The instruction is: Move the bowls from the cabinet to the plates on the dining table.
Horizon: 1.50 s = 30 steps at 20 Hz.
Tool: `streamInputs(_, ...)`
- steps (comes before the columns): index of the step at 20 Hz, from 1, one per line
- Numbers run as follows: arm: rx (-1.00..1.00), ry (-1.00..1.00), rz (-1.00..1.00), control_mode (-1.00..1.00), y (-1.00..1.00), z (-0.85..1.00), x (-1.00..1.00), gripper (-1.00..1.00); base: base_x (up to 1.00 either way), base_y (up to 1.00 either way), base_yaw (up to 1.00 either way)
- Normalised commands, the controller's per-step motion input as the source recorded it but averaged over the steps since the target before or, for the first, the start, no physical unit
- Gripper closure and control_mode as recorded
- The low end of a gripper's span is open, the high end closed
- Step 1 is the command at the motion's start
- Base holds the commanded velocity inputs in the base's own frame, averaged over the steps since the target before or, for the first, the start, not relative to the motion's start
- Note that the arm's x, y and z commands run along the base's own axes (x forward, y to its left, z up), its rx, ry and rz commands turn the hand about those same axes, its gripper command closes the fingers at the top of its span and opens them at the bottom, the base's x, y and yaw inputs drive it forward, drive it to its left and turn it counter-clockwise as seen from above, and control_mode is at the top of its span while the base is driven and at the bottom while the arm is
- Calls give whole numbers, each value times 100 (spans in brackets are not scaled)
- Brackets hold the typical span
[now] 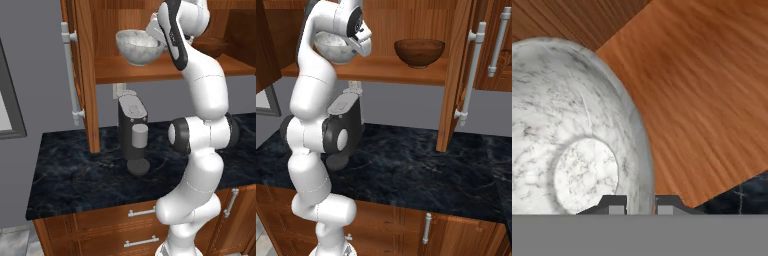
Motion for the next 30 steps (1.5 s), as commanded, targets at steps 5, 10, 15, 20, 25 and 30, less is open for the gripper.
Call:
streamInputs(5,0,0,0,-100,-24,0,-39,100,0,0,0)
streamInputs(10,0,0,0,-100,-22,0,-42,100,0,0,0)
streamInputs(15,0,0,0,-100,-20,0,-60,100,0,0,0)
streamInputs(20,0,-1,0,-100,-14,0,-70,100,0,0,0)
streamInputs(25,0,0,0,-100,-13,0,-74,100,0,0,0)
streamInputs(30,0,-1,0,-100,-13,0,-69,100,0,0,0)
